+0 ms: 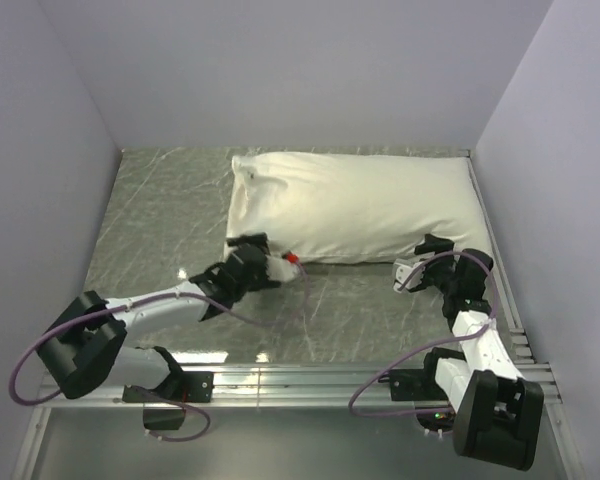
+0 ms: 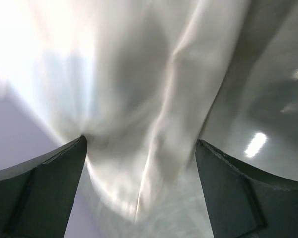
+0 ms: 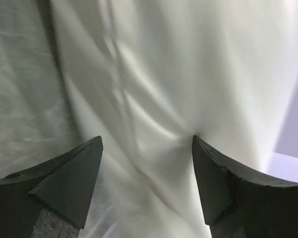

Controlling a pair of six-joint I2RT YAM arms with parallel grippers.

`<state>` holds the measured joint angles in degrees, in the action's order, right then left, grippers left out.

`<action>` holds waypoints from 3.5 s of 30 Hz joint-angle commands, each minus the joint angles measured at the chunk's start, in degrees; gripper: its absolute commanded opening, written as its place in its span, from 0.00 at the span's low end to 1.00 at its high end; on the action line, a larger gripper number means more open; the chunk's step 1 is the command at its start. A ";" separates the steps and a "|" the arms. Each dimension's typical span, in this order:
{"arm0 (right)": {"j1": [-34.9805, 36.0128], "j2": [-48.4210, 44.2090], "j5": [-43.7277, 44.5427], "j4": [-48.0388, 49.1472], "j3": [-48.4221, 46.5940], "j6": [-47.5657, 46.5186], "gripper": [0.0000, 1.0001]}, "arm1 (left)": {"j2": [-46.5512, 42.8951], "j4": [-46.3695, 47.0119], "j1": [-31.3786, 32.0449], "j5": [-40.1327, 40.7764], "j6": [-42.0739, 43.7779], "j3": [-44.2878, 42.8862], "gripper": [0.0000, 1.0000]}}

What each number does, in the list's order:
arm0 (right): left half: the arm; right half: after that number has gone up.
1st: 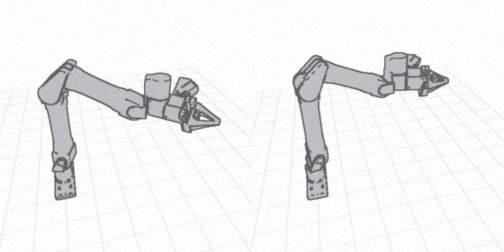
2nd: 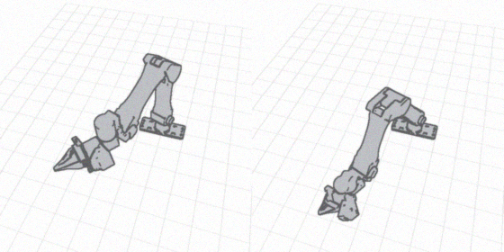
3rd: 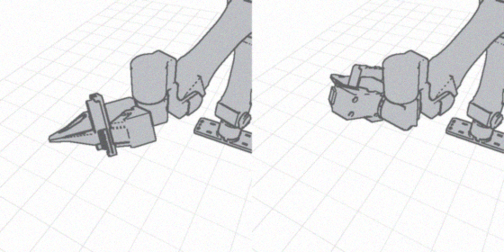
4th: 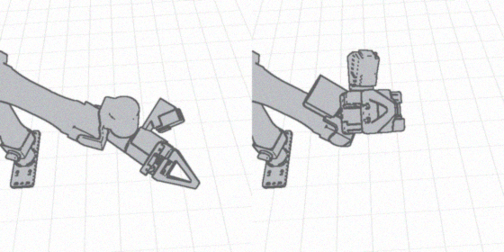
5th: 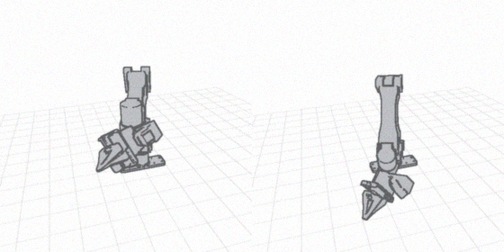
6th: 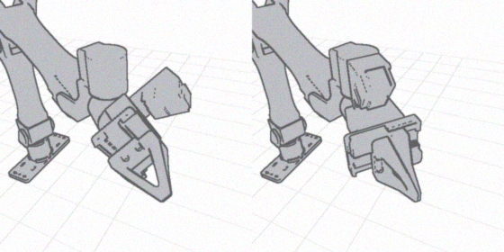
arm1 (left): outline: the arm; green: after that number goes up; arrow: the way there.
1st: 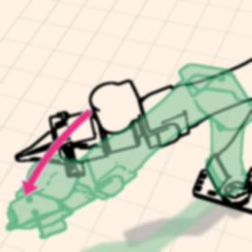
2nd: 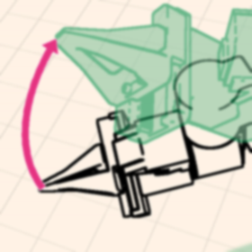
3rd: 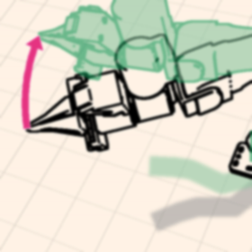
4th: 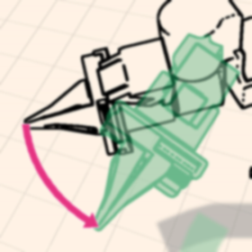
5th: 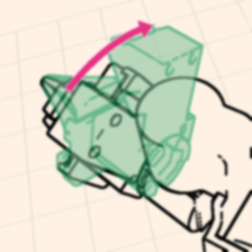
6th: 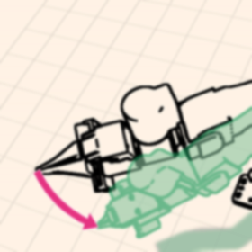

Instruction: Put the pillow into the pillowcase

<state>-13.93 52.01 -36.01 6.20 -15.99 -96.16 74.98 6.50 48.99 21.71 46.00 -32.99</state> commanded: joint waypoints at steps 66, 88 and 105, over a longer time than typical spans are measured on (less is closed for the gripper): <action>16.13 54.35 46.03 4.54 -84.73 51.15 0.70 | 41.49 5.45 -37.47 -15.20 -13.91 -74.15 0.84; 15.08 12.18 22.15 -49.14 -65.85 75.67 0.90 | -0.08 -44.28 -45.04 -43.25 -45.56 -51.58 0.99; 14.99 -3.49 23.71 -49.79 -38.51 88.25 0.91 | -13.28 -38.14 -45.39 -37.36 -43.71 -22.21 0.99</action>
<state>1.34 51.00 -12.95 -45.23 -55.77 -10.85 63.53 -35.09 3.77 -16.62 2.76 -56.69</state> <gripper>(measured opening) 0.908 0.994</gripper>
